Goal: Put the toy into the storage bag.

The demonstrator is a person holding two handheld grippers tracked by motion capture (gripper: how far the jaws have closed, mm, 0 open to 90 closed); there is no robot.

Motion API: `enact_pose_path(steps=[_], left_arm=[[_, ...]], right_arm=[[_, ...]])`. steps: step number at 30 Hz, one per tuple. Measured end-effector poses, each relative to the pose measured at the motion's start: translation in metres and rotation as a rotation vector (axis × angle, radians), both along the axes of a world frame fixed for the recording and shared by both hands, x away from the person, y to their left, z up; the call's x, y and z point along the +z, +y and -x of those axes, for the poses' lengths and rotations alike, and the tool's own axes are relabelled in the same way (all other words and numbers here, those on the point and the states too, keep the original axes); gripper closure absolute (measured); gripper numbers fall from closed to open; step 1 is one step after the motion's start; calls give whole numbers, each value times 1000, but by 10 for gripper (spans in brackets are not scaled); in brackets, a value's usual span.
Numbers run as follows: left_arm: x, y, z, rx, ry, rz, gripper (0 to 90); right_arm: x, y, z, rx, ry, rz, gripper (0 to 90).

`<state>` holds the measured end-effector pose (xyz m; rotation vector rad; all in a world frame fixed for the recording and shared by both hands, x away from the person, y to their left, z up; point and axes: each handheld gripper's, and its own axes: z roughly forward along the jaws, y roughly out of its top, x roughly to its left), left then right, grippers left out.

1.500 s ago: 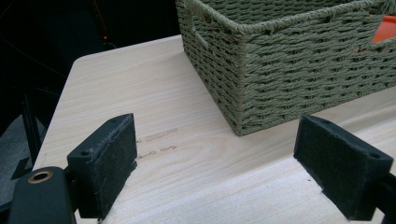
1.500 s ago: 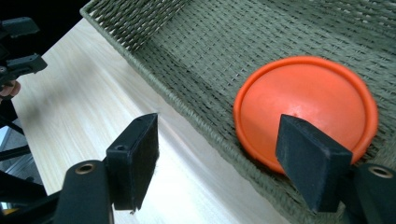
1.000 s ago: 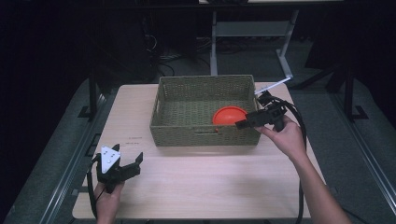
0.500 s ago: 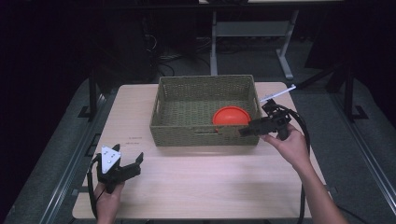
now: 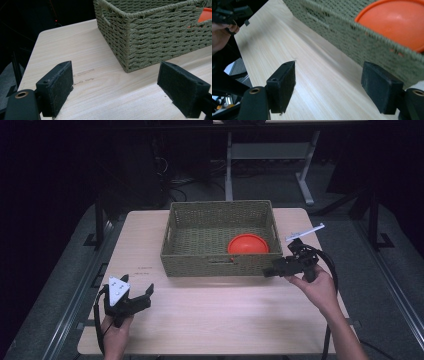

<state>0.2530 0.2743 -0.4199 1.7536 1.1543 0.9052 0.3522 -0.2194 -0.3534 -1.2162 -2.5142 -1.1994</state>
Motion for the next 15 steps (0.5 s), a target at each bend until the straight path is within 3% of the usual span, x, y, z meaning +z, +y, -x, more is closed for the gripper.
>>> enact_pose_path(steps=[15], left_arm=[[0,-1,0,-1,-1,-1,128]], right_arm=[[-18,-12,18,-1,0,-15,258]])
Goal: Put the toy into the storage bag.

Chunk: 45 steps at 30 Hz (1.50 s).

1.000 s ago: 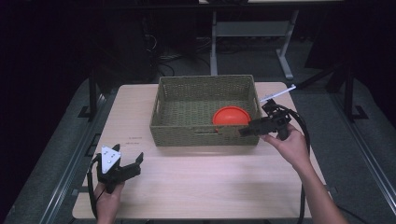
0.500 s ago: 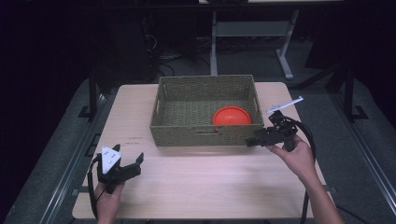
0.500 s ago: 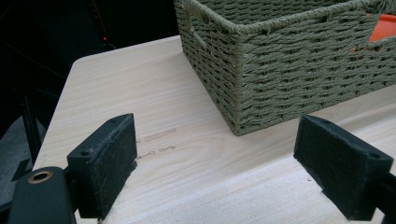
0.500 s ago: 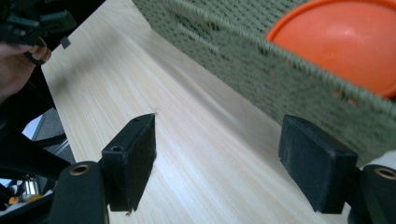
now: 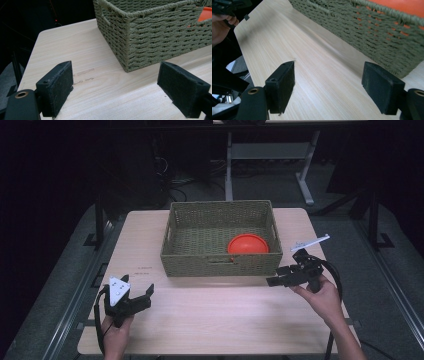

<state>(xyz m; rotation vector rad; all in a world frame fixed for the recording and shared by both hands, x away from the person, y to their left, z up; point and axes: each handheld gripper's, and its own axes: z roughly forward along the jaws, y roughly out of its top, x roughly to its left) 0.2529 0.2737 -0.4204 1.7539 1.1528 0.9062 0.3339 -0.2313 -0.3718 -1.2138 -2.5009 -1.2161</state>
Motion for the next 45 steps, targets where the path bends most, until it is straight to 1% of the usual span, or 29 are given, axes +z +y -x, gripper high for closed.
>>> enact_pose_path(steps=[6,9,11,12,13,14,15,20,21,24,25,28,30,31,32,36,39,40,43,45], left_arm=[[0,0,0,2,-2,2,128],[0,0,0,0,-1,0,128],[0,0,0,1,-1,1,128],[0,0,0,1,-1,1,128],[0,0,0,2,-2,2,128],[0,0,0,1,-2,3,128],[0,0,0,1,0,0,128],[0,-1,0,0,3,0,127],[0,-1,0,-1,4,0,128],[-1,-1,0,-1,1,-1,128],[-1,-1,0,-2,1,-2,127],[0,-1,0,-1,2,-4,128],[-1,-1,0,0,2,-3,128],[-1,-2,0,-3,2,-5,128],[-1,-2,0,-3,2,-5,128],[-1,-3,0,-4,1,-1,128],[-1,-3,1,-4,2,-3,127],[-1,-3,1,-2,3,-2,128],[-1,-3,1,-6,2,-9,127],[-1,-4,0,-9,3,-9,128]], right_arm=[[-10,-5,7,9,6,-3,258],[-14,-8,9,1,8,-4,254],[-19,-11,12,-4,17,-2,252],[-19,-11,12,-4,17,-2,252],[-24,-14,14,-8,27,-4,252],[-24,-14,14,-8,27,-4,252],[-27,-17,16,-11,29,-6,252],[-32,-25,21,-22,31,-14,251],[-35,-29,23,-23,33,-26,251],[-38,-32,26,-22,27,-27,250],[-40,-35,28,-26,34,-19,244],[-43,-39,31,-29,38,-22,243],[-46,-43,34,-35,43,-32,242],[-49,-47,37,-42,40,-32,239],[-49,-47,37,-42,40,-32,239],[-57,-54,43,-52,51,-45,236],[-63,-56,48,-53,47,-51,233],[-65,-58,52,-68,49,-58,222],[-68,-57,60,-67,39,-73,221],[-72,-54,66,-55,18,-65,215]])
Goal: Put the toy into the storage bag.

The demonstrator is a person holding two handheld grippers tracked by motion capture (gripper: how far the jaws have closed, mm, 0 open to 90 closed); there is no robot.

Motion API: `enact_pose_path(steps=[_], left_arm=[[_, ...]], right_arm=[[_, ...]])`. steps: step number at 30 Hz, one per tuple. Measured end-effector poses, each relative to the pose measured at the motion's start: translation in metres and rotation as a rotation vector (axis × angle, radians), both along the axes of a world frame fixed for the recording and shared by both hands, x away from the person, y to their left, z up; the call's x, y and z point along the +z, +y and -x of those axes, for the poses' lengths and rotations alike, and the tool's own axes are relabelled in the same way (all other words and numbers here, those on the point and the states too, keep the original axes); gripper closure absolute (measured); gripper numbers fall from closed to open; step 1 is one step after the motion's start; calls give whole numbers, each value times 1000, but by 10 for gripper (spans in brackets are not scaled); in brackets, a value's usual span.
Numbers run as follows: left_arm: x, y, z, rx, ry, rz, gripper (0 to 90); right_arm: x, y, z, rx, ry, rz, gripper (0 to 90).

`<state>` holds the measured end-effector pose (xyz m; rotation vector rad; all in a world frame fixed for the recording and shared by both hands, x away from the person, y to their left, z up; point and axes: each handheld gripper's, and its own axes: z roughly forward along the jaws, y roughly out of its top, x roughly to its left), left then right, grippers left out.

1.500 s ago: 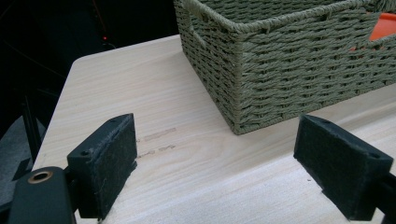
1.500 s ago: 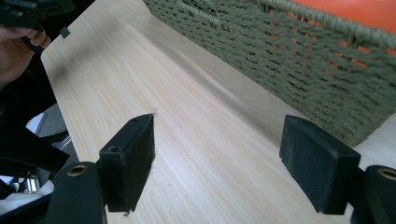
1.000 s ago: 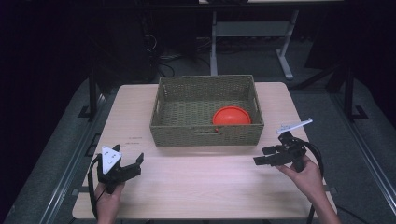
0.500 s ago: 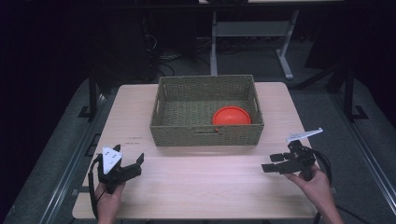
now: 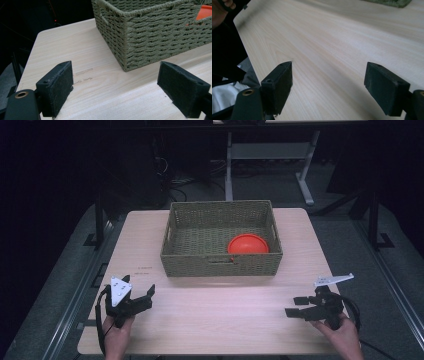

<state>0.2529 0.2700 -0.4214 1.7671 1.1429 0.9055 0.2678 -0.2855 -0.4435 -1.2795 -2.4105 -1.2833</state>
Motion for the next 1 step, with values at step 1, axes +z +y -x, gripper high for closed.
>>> enact_pose_path(steps=[1], left_arm=[[0,0,0,0,0,0,128]], right_arm=[[-2,1,3,1,0,9,203]])
